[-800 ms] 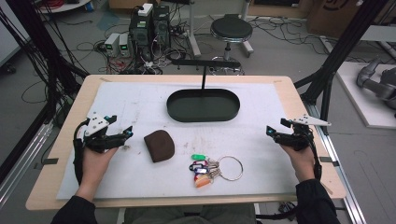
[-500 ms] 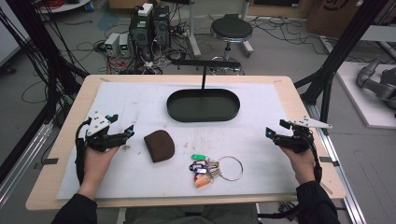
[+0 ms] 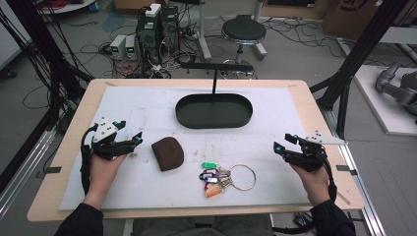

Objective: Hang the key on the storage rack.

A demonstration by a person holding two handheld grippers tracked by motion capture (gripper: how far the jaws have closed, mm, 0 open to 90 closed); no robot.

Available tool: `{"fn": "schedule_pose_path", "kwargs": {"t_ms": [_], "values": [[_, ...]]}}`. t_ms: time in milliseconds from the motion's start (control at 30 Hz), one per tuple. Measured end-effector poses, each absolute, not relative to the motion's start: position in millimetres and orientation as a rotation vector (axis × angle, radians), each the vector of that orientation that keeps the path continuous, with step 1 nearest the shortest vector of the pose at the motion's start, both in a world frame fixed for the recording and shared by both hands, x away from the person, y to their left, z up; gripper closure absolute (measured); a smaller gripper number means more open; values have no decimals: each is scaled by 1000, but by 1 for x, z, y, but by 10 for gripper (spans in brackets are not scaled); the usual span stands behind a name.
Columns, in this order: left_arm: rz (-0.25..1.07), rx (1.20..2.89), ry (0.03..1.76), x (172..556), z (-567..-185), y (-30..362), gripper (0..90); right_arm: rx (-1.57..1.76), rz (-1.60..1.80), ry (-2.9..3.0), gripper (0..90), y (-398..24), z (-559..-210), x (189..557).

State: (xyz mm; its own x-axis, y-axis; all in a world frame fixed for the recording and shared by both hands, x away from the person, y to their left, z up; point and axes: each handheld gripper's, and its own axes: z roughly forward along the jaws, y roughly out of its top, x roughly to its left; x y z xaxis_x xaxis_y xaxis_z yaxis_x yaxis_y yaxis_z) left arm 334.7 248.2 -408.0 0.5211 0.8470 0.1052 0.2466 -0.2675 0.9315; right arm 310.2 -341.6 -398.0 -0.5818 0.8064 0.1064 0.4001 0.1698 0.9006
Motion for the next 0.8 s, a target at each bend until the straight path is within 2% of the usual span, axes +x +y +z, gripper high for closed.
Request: {"fn": "schedule_pose_path", "kwargs": {"t_ms": [367, 567, 800], "values": [[778, 1784, 915, 334, -408, 248, 268, 1096, 1327, 2226, 518, -311, -418, 288], [784, 1777, 913, 335, -408, 246, 268, 1084, 1251, 2319, 614, -298, -429, 287], [774, 1781, 914, 335, -408, 247, 268, 1077, 1185, 2424, 683, -286, -439, 288]]}}
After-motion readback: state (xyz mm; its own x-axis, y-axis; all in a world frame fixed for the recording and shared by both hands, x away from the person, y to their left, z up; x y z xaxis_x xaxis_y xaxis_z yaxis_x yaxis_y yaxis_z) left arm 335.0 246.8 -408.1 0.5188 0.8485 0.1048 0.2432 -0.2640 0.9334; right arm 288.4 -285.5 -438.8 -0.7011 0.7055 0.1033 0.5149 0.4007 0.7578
